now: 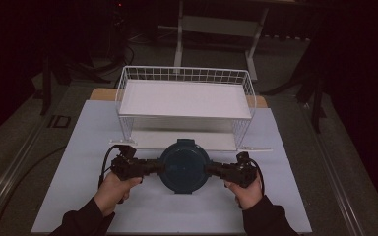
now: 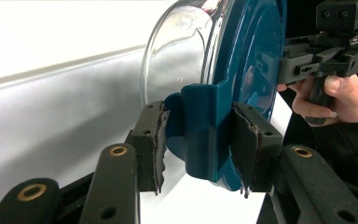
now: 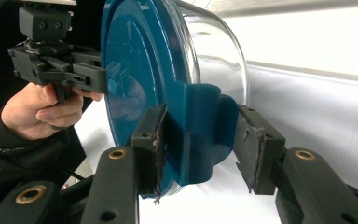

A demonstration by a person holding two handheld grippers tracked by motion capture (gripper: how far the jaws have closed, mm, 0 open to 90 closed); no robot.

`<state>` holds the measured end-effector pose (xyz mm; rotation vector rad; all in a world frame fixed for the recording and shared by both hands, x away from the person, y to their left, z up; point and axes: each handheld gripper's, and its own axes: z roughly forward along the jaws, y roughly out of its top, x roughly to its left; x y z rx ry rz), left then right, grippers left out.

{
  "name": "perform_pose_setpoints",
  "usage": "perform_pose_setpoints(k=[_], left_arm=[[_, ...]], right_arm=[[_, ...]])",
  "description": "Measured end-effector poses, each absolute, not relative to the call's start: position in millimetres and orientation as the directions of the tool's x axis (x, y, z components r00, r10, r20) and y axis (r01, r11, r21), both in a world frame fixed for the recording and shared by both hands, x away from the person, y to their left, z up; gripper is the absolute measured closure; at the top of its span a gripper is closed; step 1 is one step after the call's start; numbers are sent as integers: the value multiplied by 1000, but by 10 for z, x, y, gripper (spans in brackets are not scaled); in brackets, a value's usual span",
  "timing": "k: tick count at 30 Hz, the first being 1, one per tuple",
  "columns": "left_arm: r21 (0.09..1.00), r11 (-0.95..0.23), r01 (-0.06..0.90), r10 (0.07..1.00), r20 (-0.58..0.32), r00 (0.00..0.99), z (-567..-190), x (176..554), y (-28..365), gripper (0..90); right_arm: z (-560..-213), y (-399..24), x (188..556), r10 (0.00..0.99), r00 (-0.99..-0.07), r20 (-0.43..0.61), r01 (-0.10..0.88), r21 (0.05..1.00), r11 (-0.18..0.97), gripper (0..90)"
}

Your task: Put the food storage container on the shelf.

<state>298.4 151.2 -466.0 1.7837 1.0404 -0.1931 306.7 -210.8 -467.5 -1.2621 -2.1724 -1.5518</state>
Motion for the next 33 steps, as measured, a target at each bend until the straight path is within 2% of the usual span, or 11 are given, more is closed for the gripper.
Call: perform_pose_setpoints(k=[14,33], left_arm=[[716,-95,692,567,-533,629,-4664,3227,1443,570],[729,-59,682,574,-534,621,-4853,3664,1414,569]], right_arm=[[-4649,-2160,3324,540,-632,556,699,710,86,553],[-4827,-2166,3748,572,-612,546,696,716,60,551]])
